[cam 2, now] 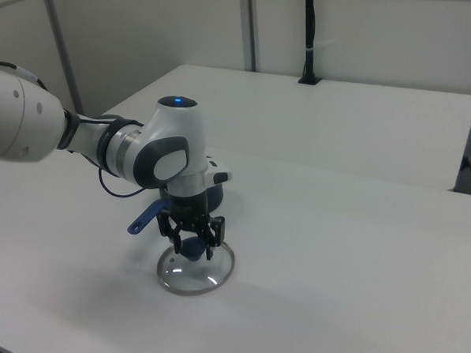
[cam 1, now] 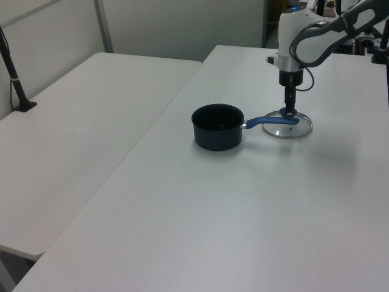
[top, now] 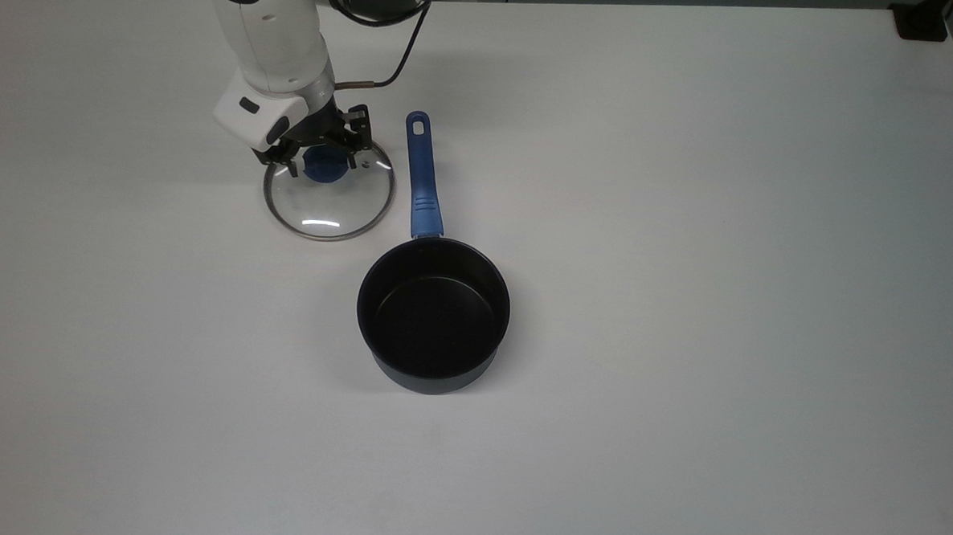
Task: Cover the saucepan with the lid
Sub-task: 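Lower the gripper and close it on the blue knob, then lift the glass lid off the table by its knob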
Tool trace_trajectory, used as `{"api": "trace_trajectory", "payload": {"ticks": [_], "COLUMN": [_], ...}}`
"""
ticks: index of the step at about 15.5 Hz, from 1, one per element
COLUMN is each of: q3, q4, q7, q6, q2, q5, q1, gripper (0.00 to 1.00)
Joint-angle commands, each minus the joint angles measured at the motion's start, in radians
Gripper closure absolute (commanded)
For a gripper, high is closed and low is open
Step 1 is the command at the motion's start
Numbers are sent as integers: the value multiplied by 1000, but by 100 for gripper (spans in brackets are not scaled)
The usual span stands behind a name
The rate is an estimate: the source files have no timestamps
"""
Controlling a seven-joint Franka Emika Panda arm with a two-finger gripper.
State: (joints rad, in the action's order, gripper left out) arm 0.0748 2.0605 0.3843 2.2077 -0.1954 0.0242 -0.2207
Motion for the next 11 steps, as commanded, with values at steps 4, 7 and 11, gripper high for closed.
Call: {"api": "trace_trajectory", "payload": {"ticks": [4,7,11], "q3": [-1,-7,0], "q4": [-89,-288,-511], "q7": [-19,-39,-192], "q6": [-80,-225,-268], "q2": [18,-13,-122], "q5": [-15,-58,-75], "q1": [0,0,11], "gripper": [45,45,45]}}
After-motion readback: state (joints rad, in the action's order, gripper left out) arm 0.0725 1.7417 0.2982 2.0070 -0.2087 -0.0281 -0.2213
